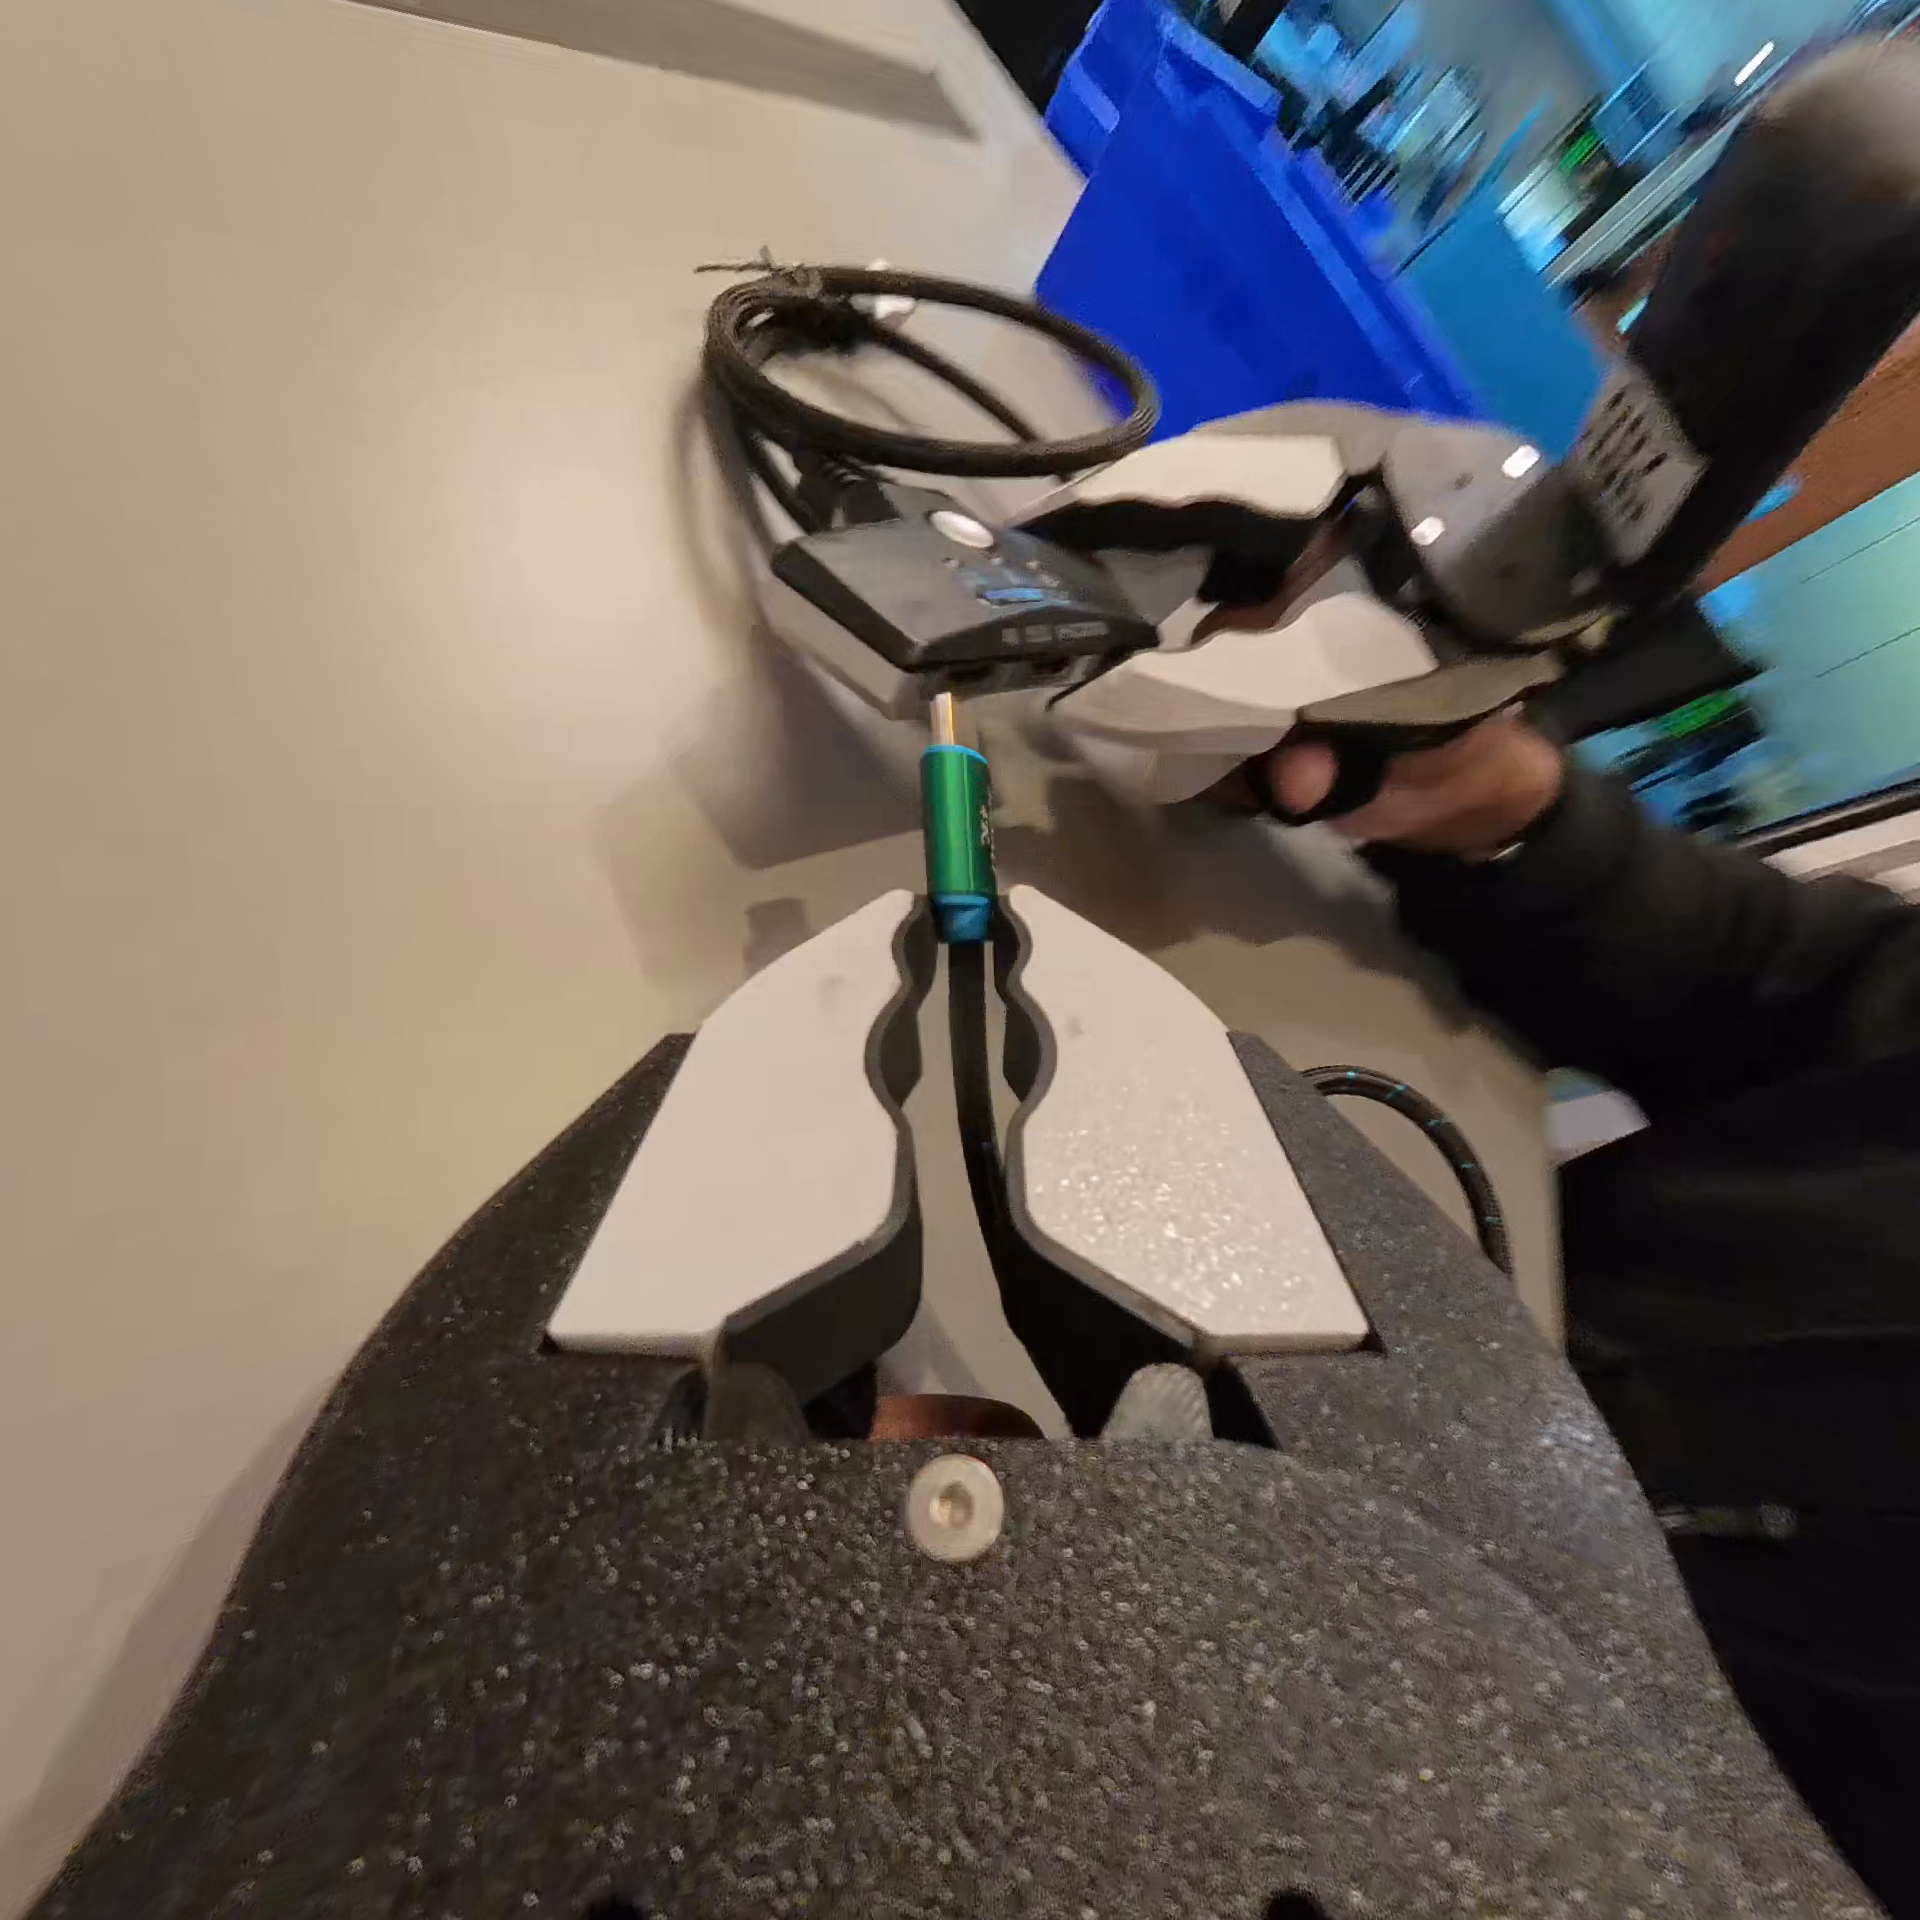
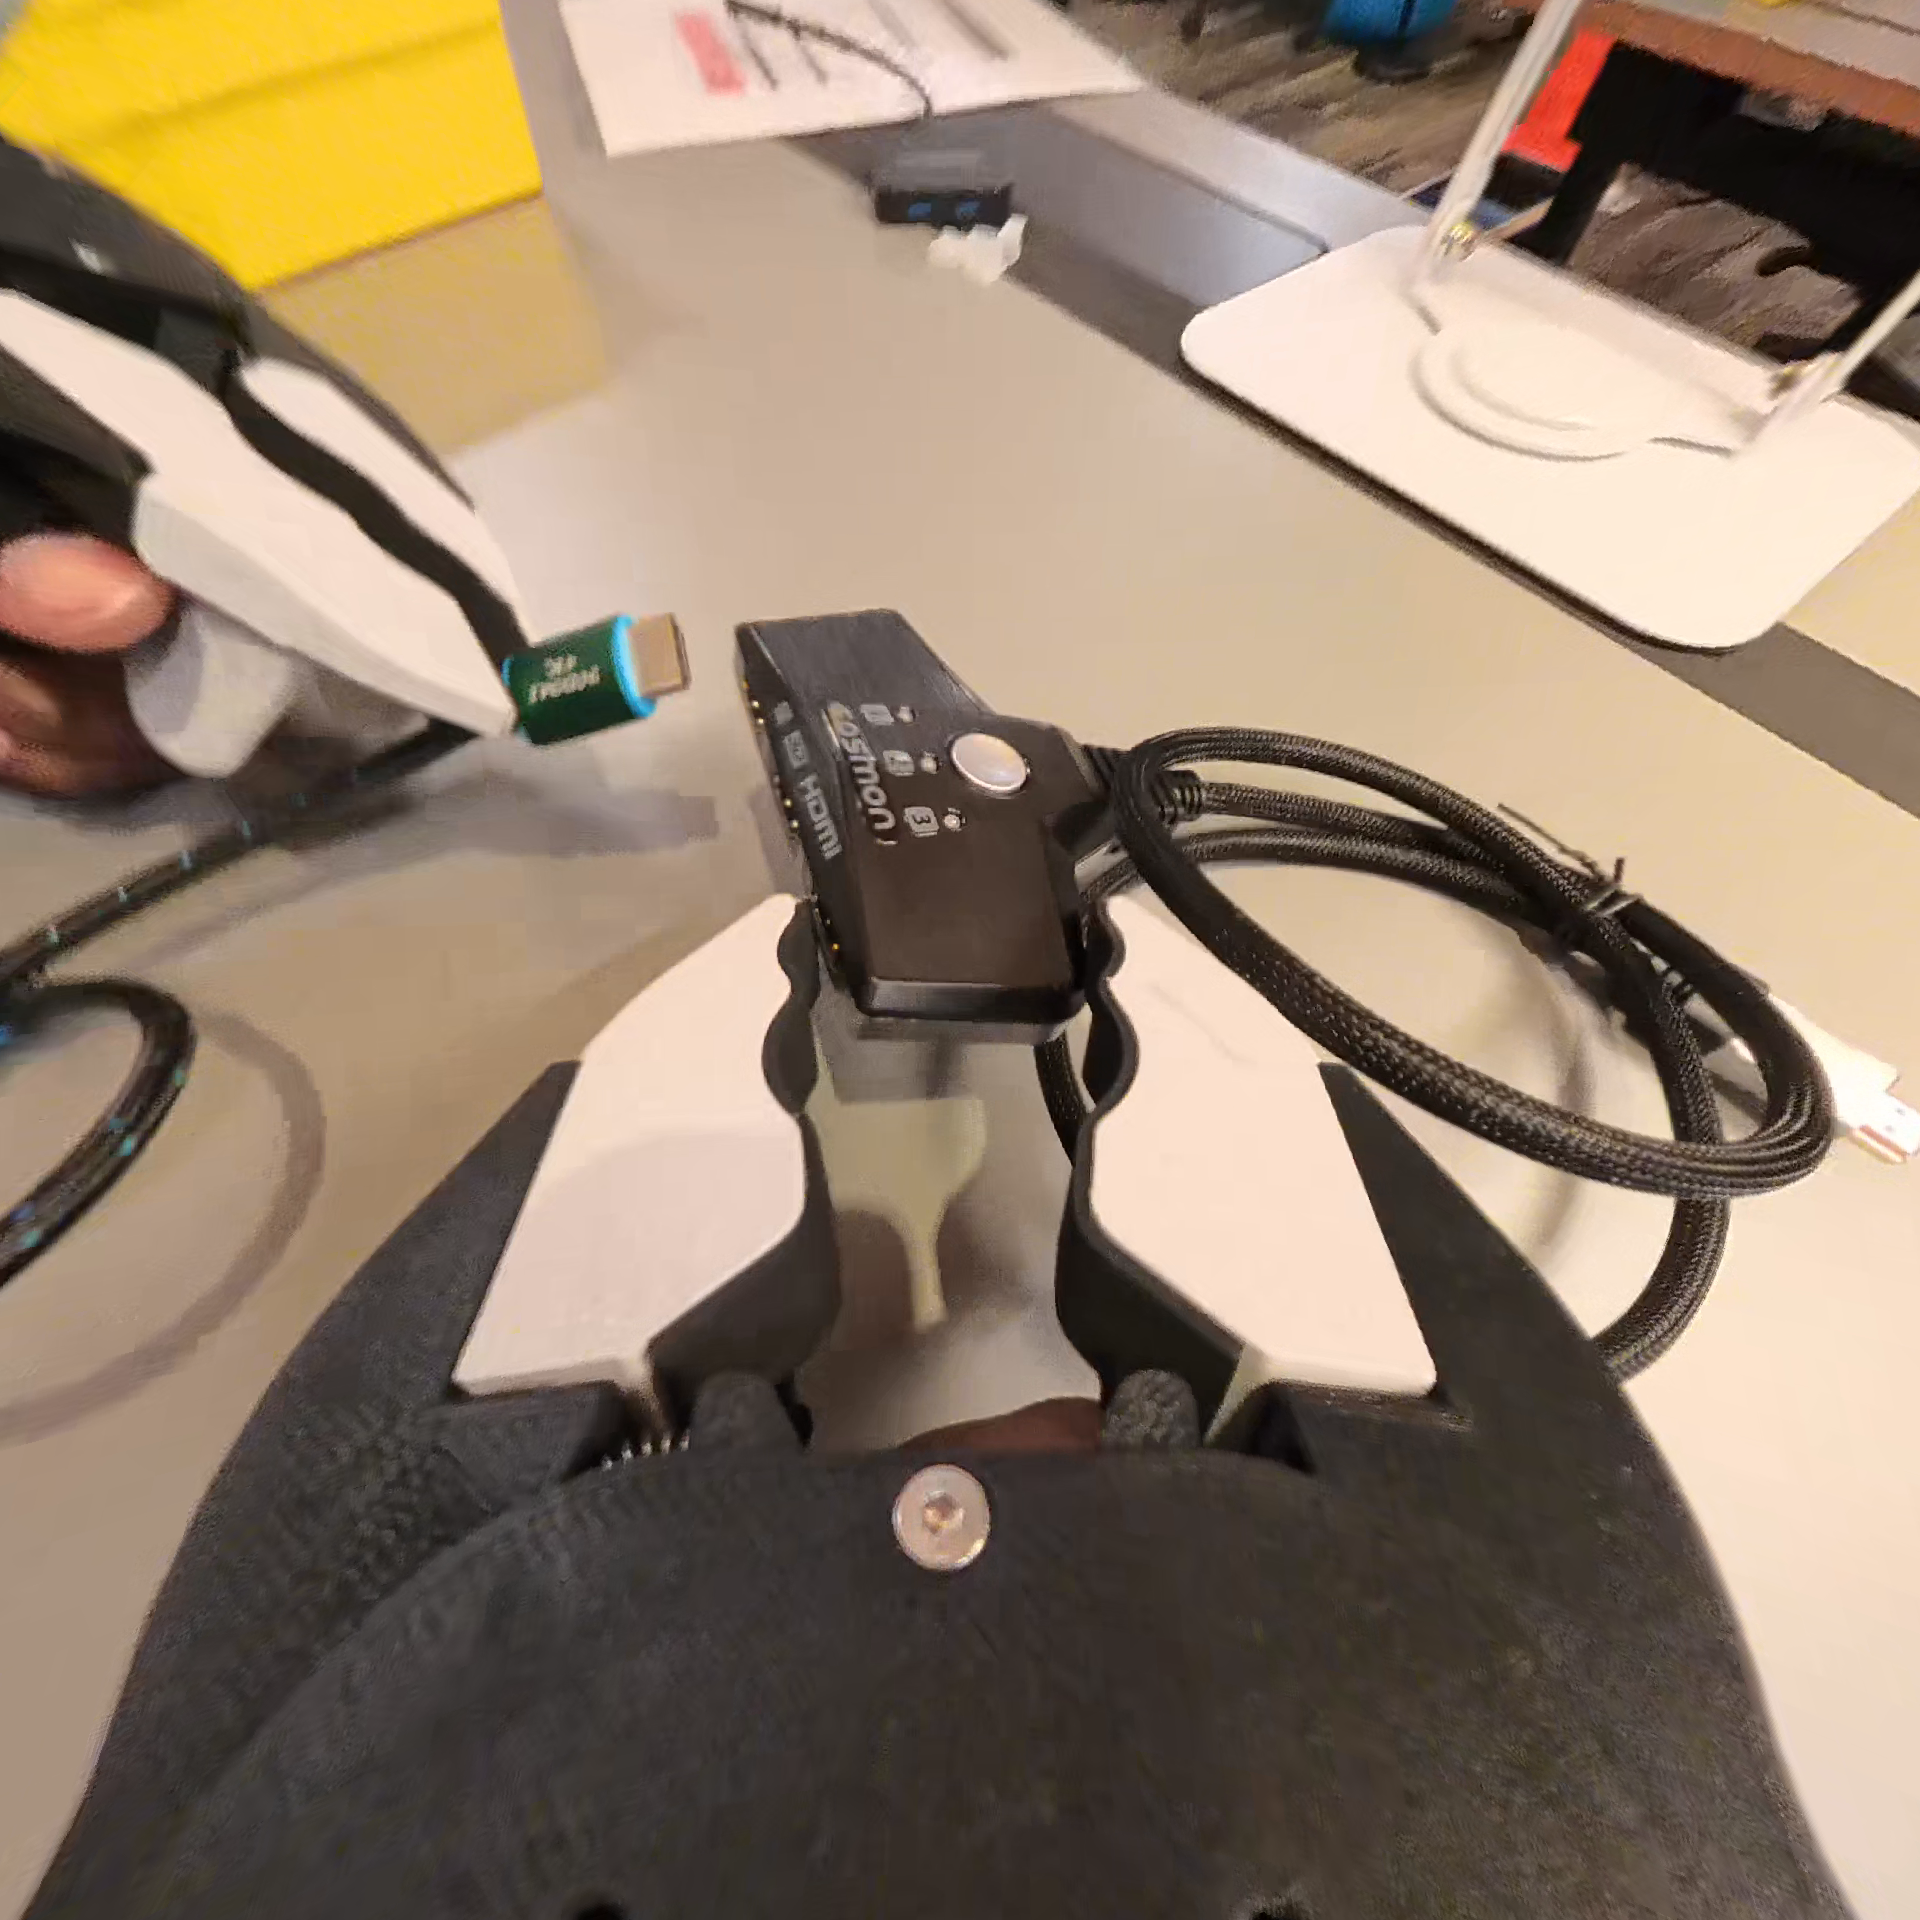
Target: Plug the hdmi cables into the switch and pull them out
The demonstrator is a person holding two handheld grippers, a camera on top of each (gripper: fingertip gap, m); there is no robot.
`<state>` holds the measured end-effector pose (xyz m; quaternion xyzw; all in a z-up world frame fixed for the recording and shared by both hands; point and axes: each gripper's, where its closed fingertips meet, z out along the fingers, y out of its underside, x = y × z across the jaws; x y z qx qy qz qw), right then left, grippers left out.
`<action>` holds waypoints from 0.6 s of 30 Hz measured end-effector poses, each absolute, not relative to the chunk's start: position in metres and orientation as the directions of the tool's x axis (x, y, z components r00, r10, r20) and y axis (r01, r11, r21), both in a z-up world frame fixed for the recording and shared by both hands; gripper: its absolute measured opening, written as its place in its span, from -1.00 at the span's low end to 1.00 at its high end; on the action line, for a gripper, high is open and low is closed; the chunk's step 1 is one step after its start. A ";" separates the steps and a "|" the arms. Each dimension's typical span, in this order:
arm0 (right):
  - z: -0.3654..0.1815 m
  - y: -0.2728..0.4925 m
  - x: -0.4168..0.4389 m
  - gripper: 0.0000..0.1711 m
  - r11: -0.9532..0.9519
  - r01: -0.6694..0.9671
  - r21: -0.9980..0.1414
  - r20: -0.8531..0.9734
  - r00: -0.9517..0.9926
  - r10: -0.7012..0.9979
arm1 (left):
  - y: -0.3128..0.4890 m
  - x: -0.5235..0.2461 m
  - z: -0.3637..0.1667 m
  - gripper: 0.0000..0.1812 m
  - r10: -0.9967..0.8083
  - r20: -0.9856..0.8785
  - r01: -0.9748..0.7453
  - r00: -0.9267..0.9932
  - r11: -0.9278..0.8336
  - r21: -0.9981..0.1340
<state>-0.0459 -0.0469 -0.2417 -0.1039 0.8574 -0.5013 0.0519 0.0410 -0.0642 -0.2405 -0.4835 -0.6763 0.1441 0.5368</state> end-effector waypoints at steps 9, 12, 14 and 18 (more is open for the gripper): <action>-0.236 -0.046 -0.045 -0.44 0.437 -0.131 -0.890 0.049 -0.980 -0.193 | -0.044 0.024 -0.236 -0.89 0.592 0.804 0.448 0.046 0.708 -0.547; -0.236 -0.045 -0.043 -0.44 0.436 -0.139 -0.889 0.059 -0.980 -0.192 | -0.046 0.025 -0.242 -0.89 0.594 0.804 0.456 0.015 0.712 -0.534; -0.235 -0.045 -0.042 -0.44 0.429 -0.148 -0.891 0.072 -0.980 -0.187 | -0.046 0.025 -0.242 -0.89 0.585 0.811 0.455 0.010 0.720 -0.525; -0.235 -0.045 -0.041 -0.45 0.421 -0.163 -0.892 0.089 -0.978 -0.191 | -0.047 0.026 -0.242 -0.89 0.566 0.824 0.452 0.010 0.733 -0.509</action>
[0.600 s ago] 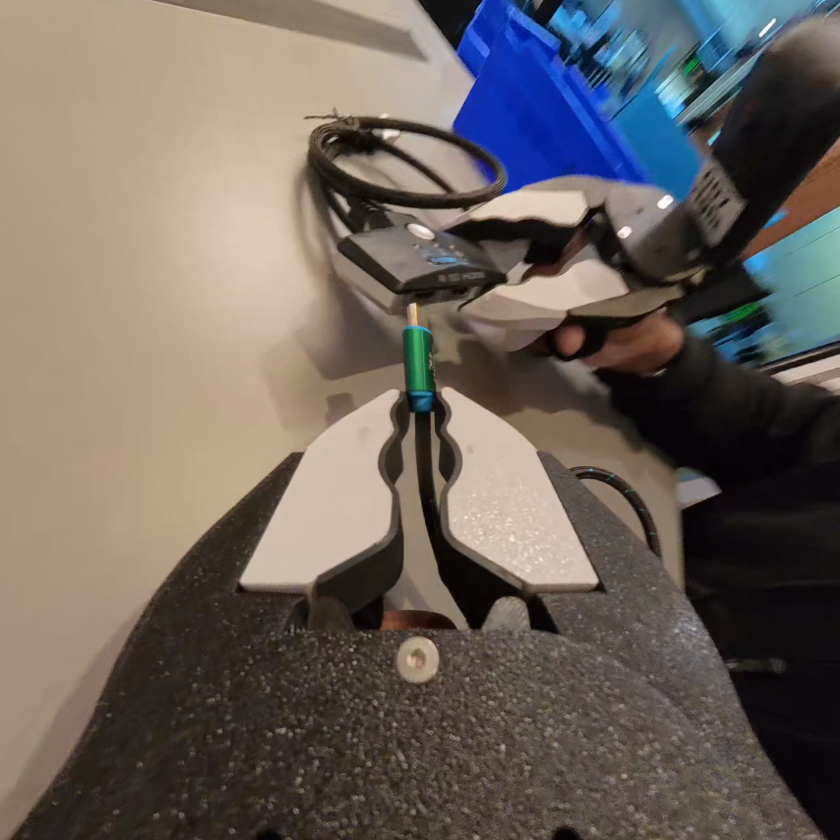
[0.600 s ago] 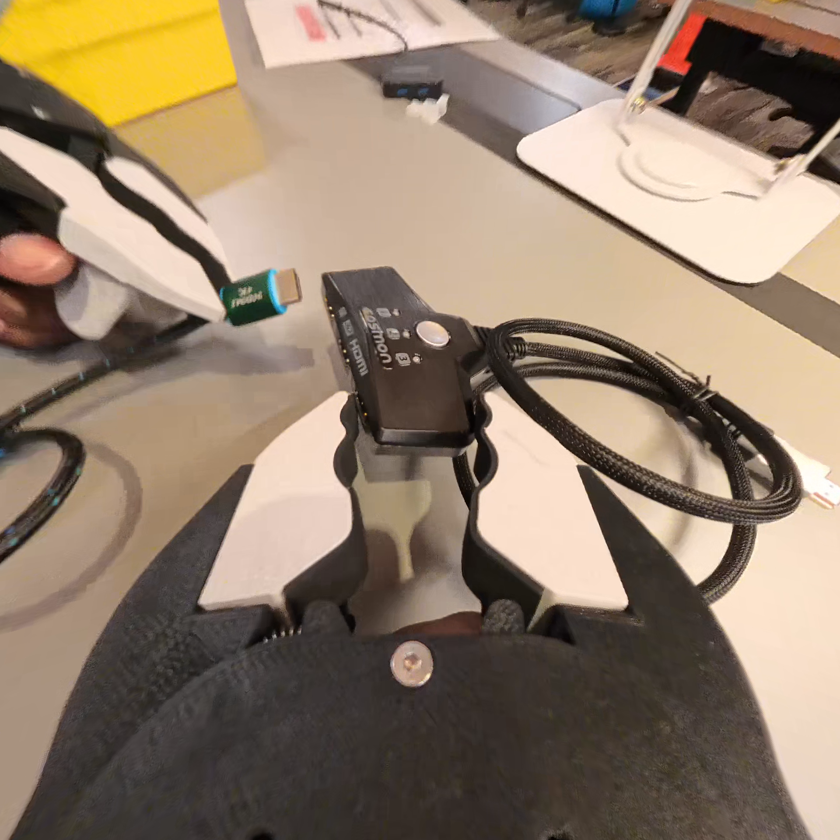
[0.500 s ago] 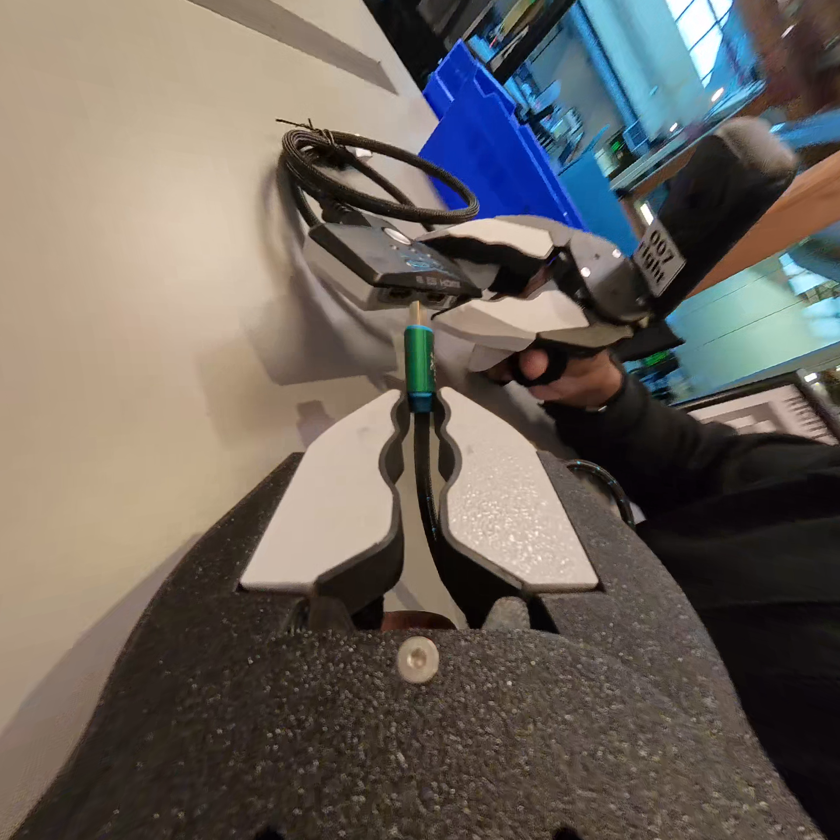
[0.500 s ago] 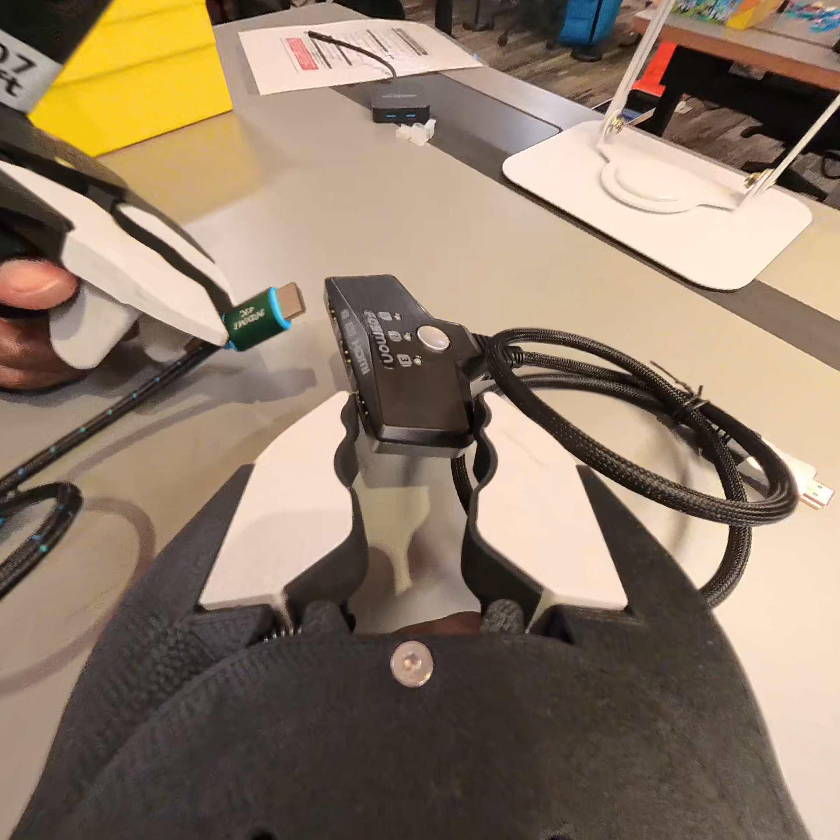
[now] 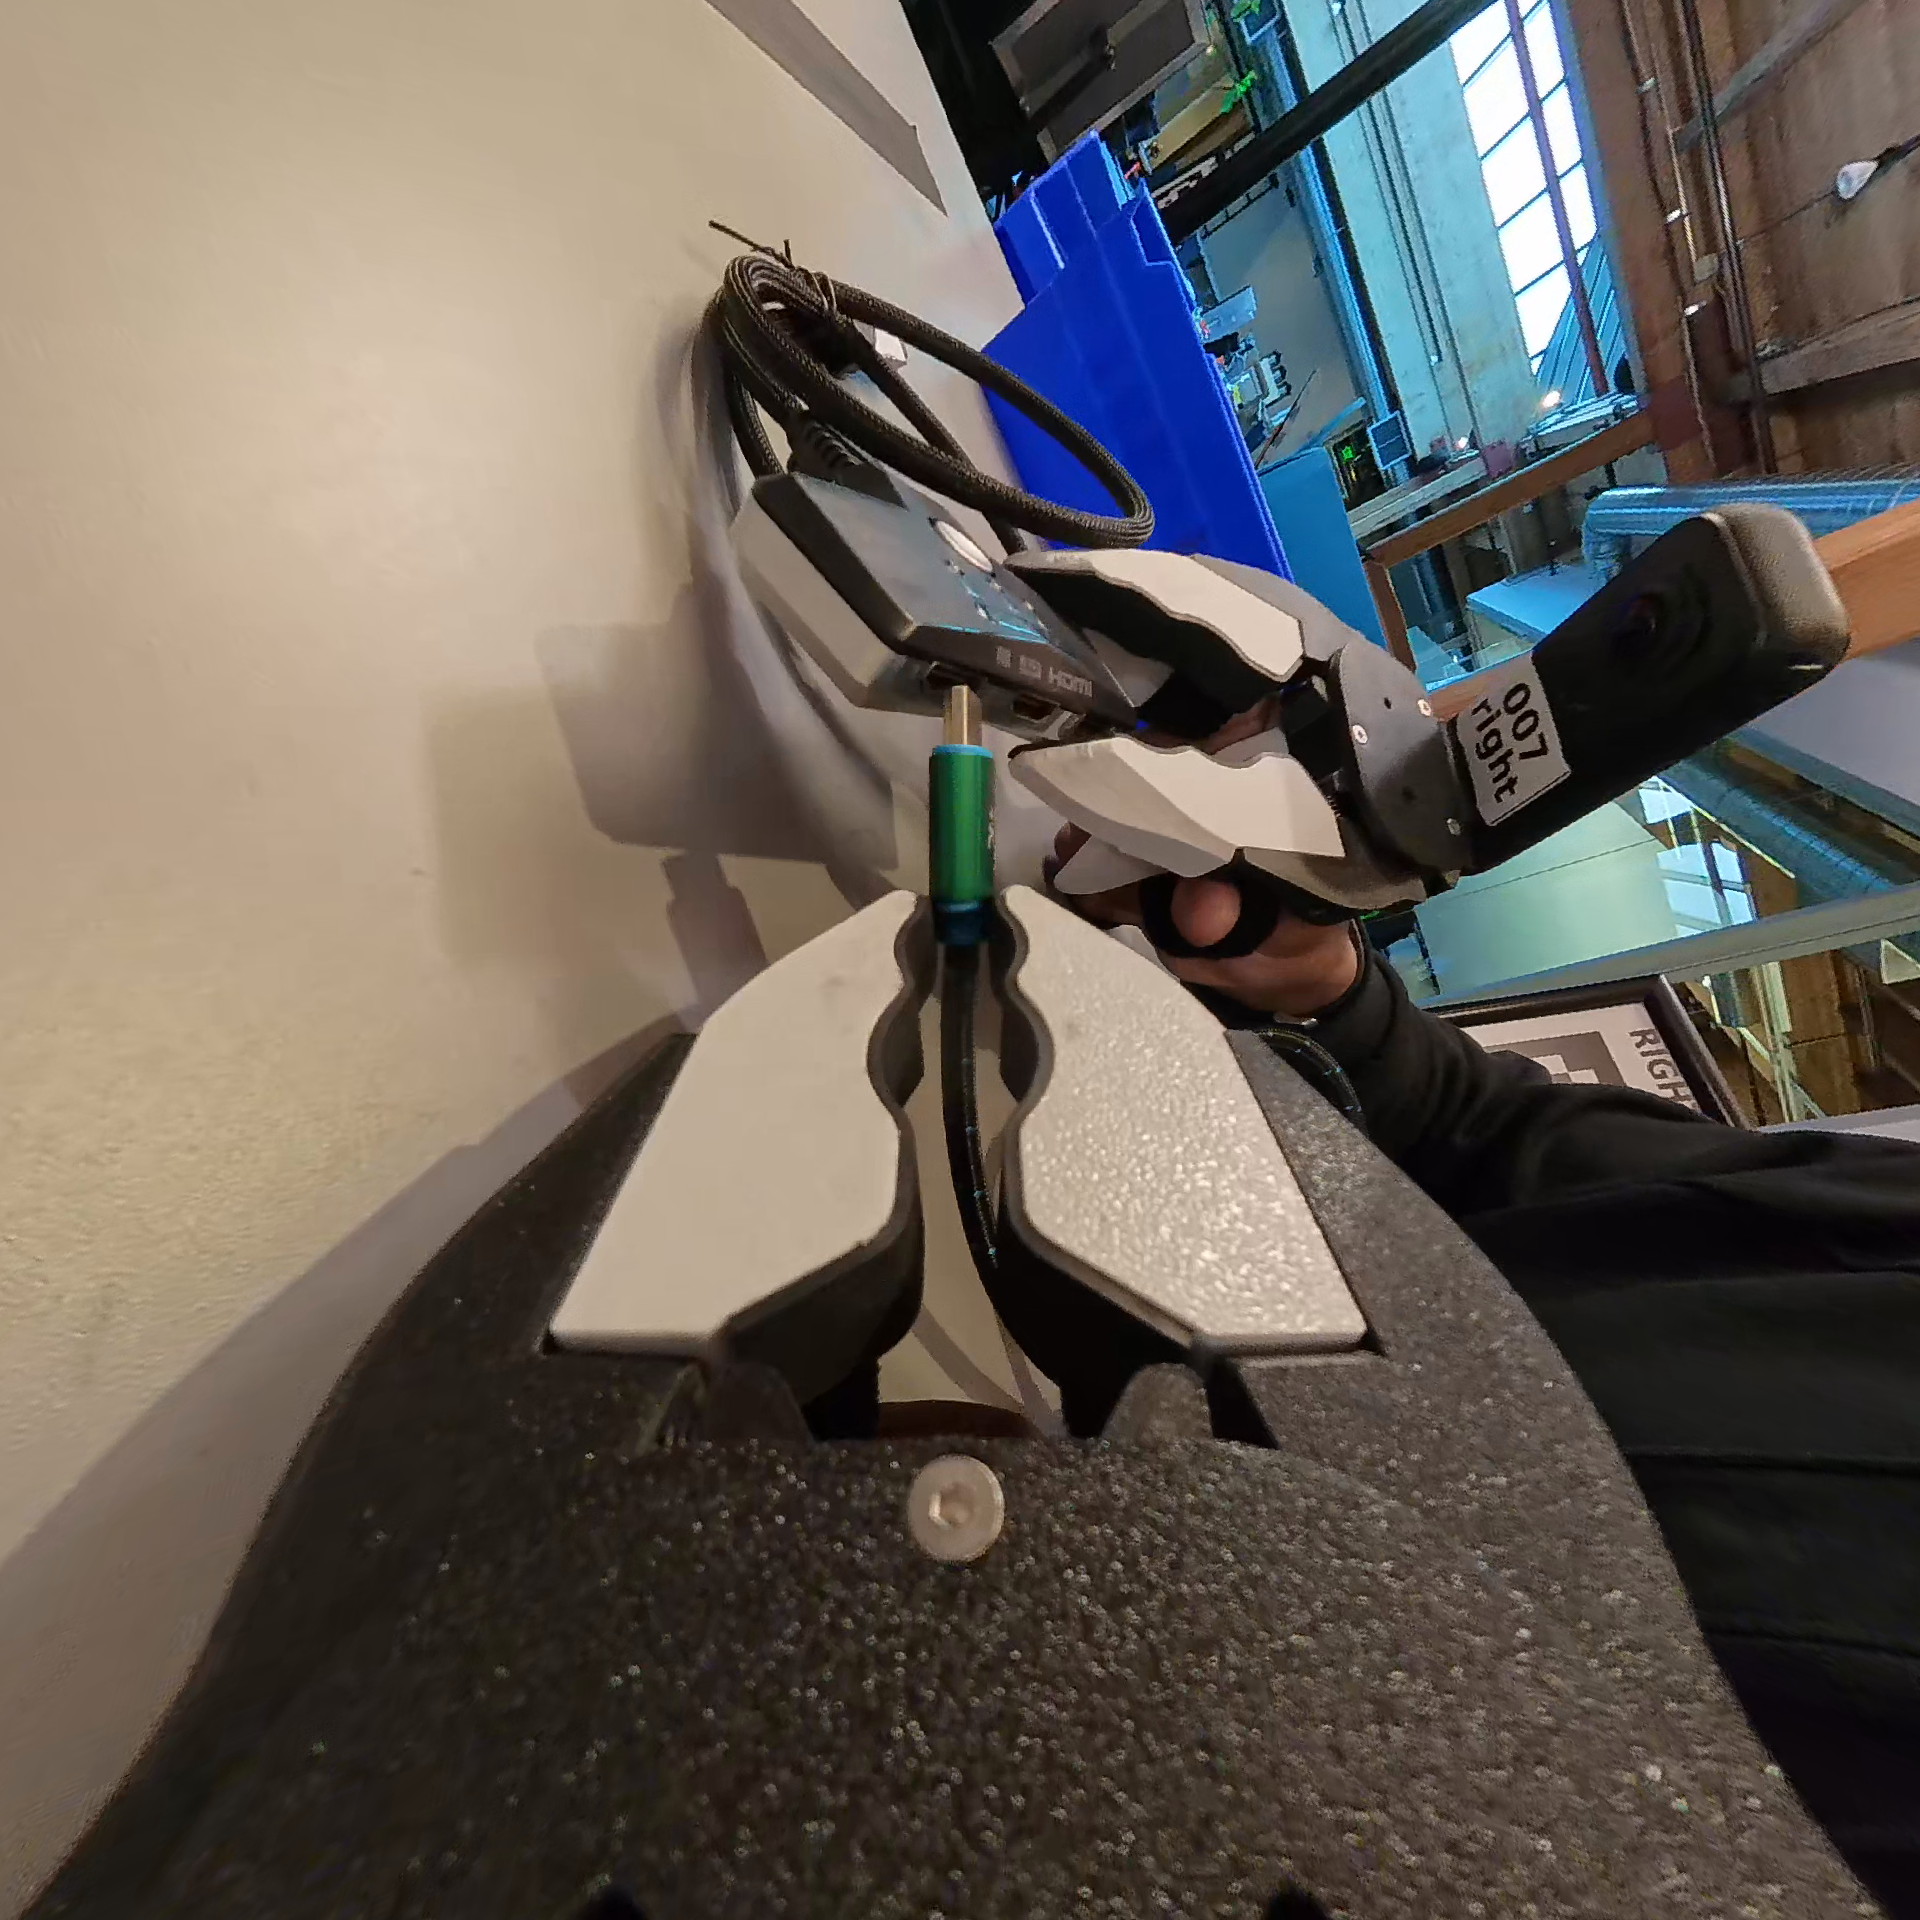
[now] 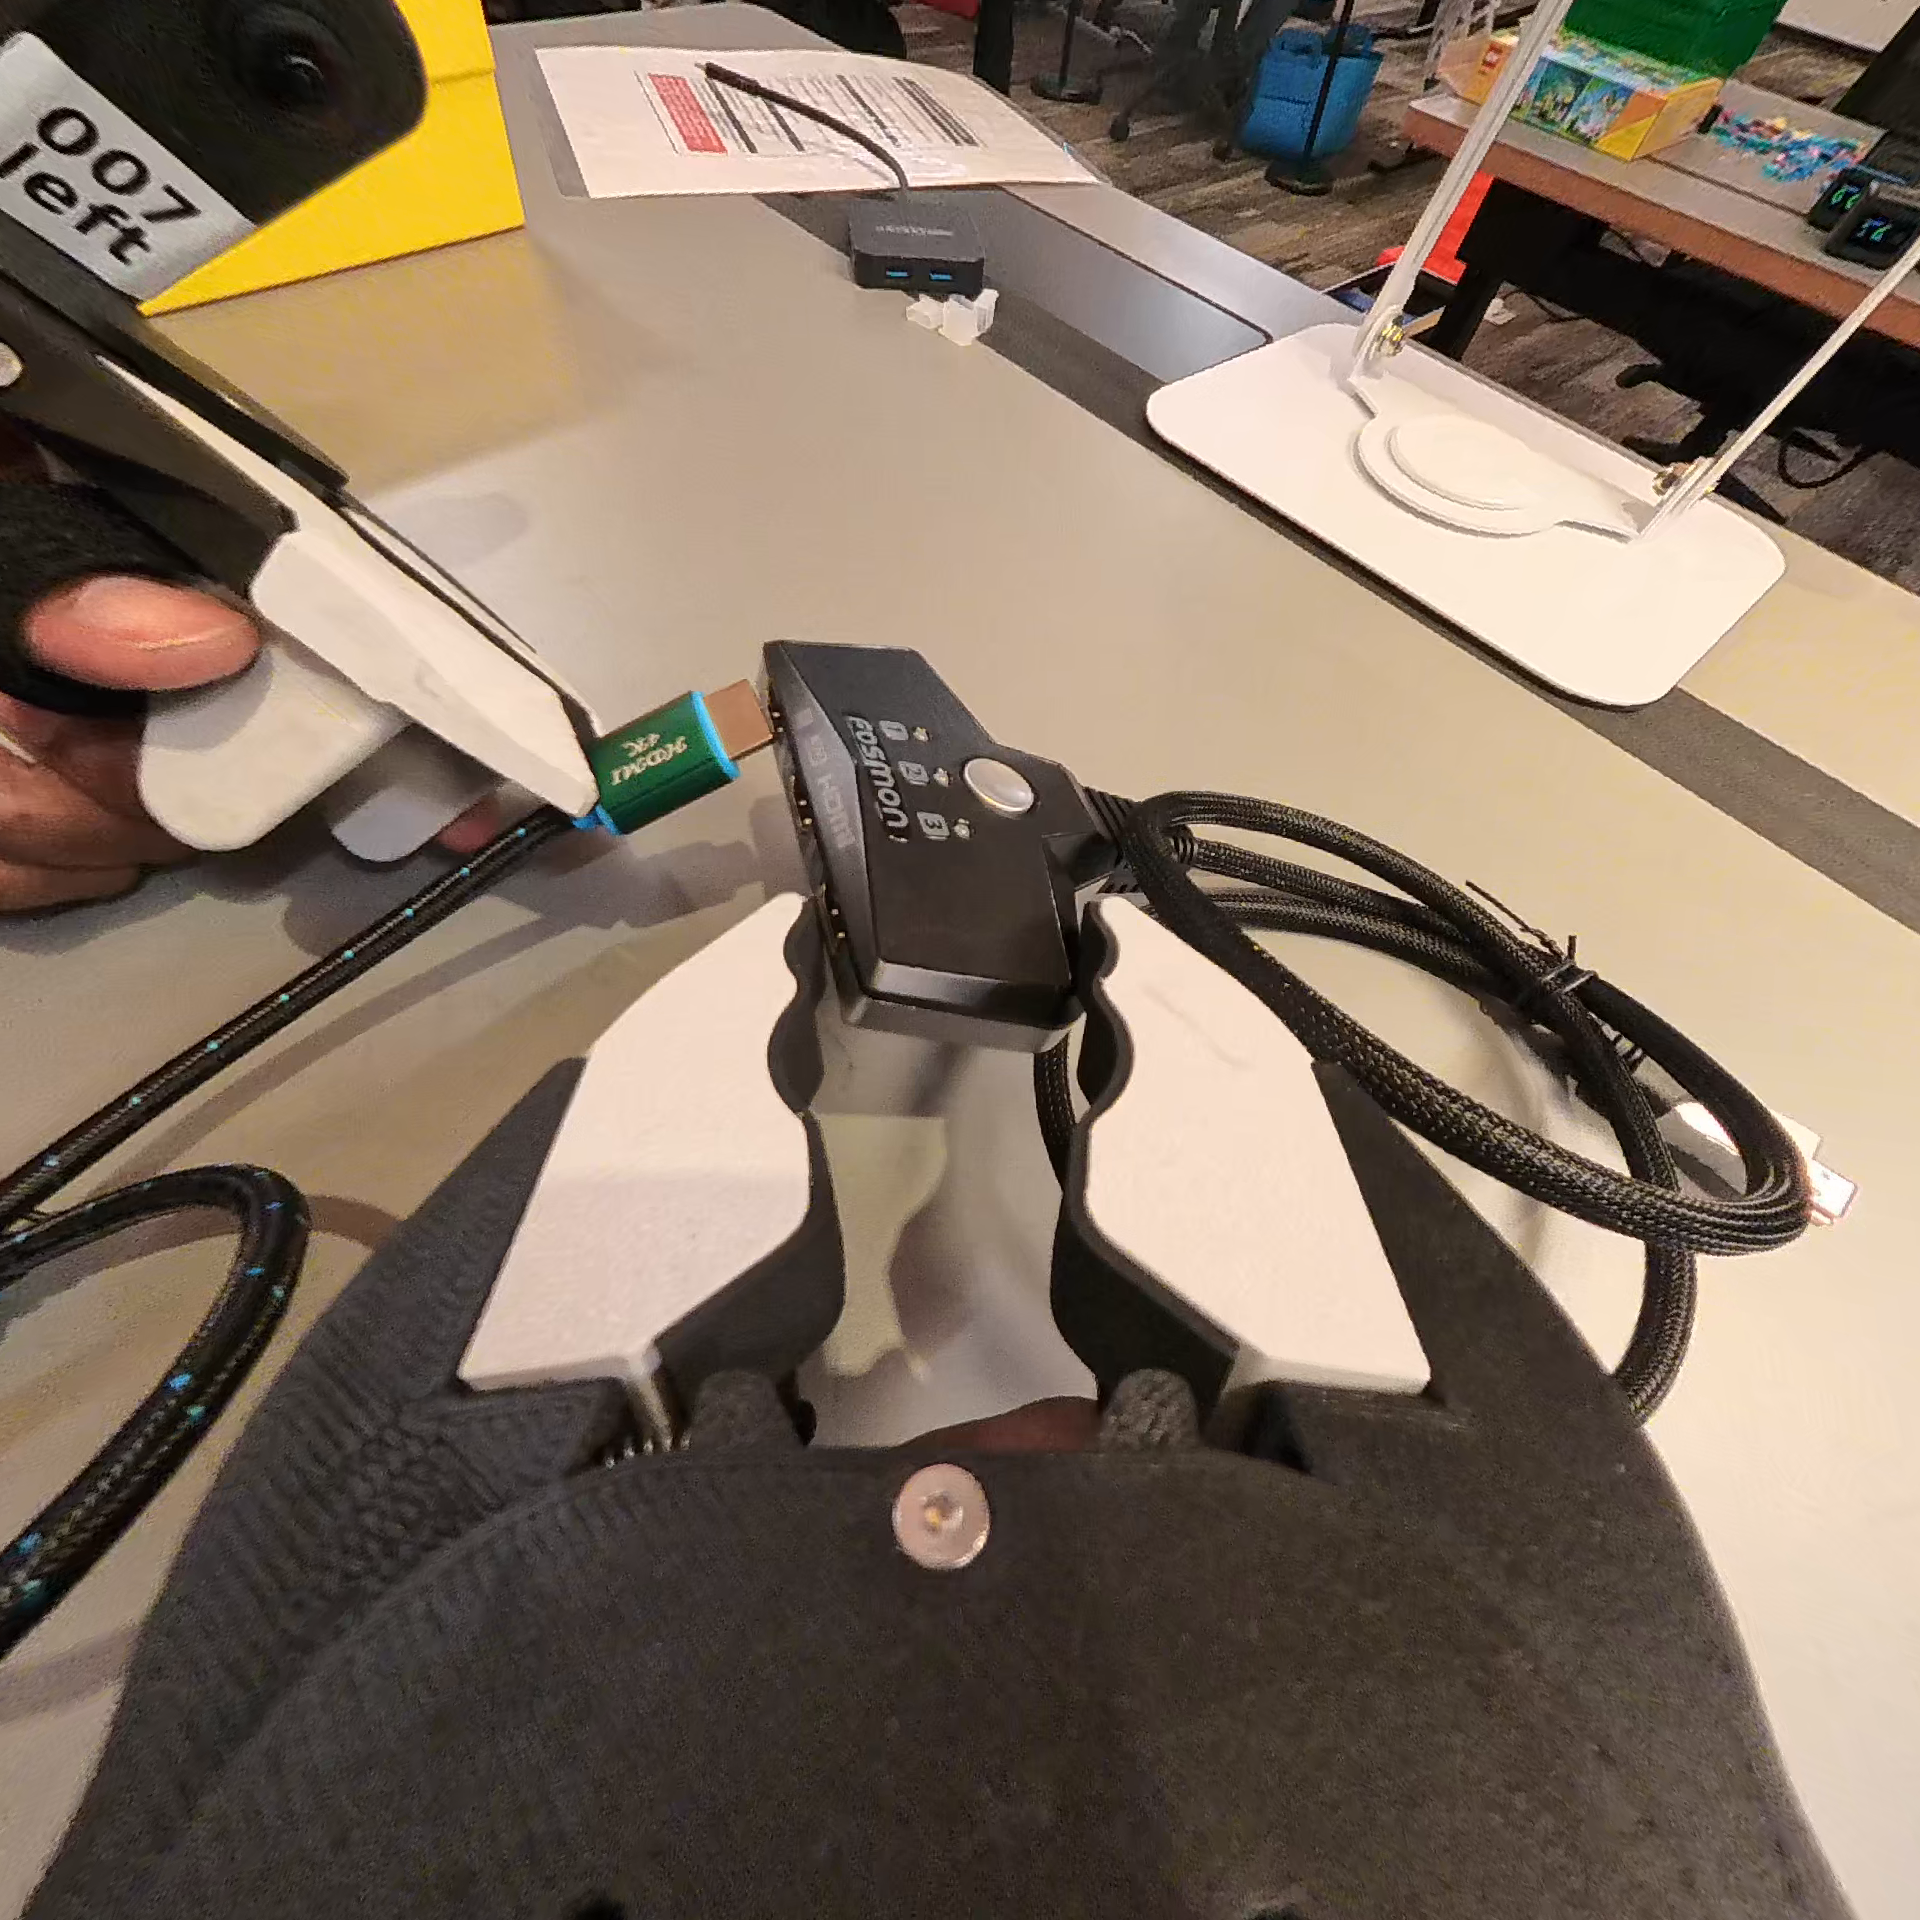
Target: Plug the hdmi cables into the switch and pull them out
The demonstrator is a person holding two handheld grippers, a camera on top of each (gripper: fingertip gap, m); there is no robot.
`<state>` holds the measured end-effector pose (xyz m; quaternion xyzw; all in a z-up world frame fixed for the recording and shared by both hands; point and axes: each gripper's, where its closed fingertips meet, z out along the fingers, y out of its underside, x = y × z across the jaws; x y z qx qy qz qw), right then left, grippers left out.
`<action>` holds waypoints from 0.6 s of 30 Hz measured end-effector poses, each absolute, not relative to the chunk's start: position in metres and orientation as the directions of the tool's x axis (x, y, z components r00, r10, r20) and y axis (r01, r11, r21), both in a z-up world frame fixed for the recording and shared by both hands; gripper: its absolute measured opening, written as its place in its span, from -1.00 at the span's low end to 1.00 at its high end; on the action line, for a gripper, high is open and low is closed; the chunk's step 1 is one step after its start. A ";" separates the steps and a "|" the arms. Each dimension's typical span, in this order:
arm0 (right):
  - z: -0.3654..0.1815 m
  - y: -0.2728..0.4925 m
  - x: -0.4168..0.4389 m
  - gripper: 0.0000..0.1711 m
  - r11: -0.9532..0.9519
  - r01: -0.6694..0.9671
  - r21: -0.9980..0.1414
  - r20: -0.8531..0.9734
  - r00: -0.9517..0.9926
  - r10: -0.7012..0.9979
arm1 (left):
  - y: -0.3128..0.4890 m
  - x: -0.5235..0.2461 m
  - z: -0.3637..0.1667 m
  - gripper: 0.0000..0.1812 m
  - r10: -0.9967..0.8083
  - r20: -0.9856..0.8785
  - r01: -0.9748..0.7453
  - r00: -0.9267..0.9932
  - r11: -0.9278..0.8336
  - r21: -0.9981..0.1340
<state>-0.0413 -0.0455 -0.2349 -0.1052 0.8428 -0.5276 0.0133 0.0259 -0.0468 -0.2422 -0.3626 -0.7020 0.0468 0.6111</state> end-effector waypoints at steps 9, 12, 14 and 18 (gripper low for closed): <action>-0.246 -0.040 -0.038 -0.48 0.454 -0.264 -0.851 0.156 -0.953 -0.261 | -0.044 0.030 -0.247 -0.90 0.618 0.786 0.486 0.009 0.684 -0.543; -0.235 -0.038 -0.031 -0.51 0.357 -0.309 -0.882 0.195 -0.927 -0.322 | -0.046 0.033 -0.247 -0.89 0.648 0.761 0.494 0.014 0.657 -0.569; -0.231 -0.034 -0.026 -0.50 0.302 -0.366 -0.880 0.245 -0.895 -0.372 | -0.044 0.036 -0.244 -0.90 0.638 0.770 0.499 0.037 0.656 -0.567; -0.227 -0.029 -0.015 -0.44 0.210 -0.453 -0.866 0.333 -0.837 -0.433 | -0.030 0.039 -0.236 -0.90 0.606 0.784 0.526 0.130 0.629 -0.573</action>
